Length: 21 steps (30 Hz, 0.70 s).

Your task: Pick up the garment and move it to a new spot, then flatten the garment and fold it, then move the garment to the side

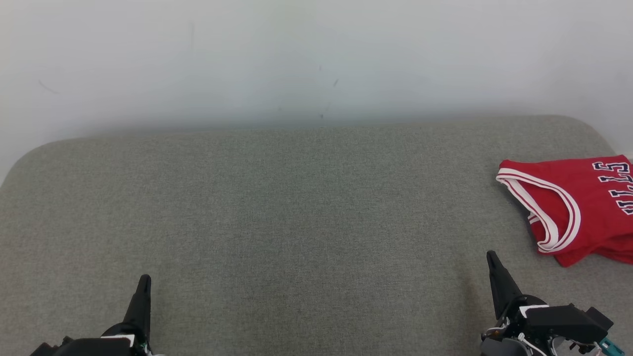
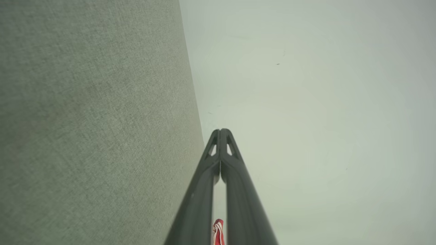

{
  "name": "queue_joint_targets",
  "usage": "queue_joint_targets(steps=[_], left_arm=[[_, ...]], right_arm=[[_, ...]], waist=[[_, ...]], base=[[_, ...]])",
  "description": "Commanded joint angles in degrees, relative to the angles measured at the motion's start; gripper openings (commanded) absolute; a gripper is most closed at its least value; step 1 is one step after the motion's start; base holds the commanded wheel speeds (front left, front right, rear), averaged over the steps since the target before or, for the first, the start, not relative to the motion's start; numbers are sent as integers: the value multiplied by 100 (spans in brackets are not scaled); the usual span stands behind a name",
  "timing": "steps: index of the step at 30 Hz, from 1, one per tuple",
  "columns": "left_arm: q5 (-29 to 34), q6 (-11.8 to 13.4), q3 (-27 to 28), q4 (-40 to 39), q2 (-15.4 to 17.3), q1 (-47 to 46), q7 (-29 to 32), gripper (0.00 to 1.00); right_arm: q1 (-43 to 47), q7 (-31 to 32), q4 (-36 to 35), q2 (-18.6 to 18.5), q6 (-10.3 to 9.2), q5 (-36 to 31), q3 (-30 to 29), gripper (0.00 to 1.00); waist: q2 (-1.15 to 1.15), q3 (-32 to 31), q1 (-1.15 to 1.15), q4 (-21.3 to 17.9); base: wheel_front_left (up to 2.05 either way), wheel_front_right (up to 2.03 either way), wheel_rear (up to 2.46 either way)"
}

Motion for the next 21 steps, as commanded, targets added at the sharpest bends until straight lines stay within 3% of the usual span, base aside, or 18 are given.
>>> queue_joint_targets(steps=[1,21], left_arm=[[-129,-52,19,-26,18,-65,32,0],[-249,-45,25,-22,18,-85,66,0]], right_arm=[[-41,37,-24,7,-11,105,-12,0],[-51,64,-21,7,-12,251,-16,0]], waist=[[0,0,0,3],[0,2,0,13]], base=[[0,0,0],[0,0,0]])
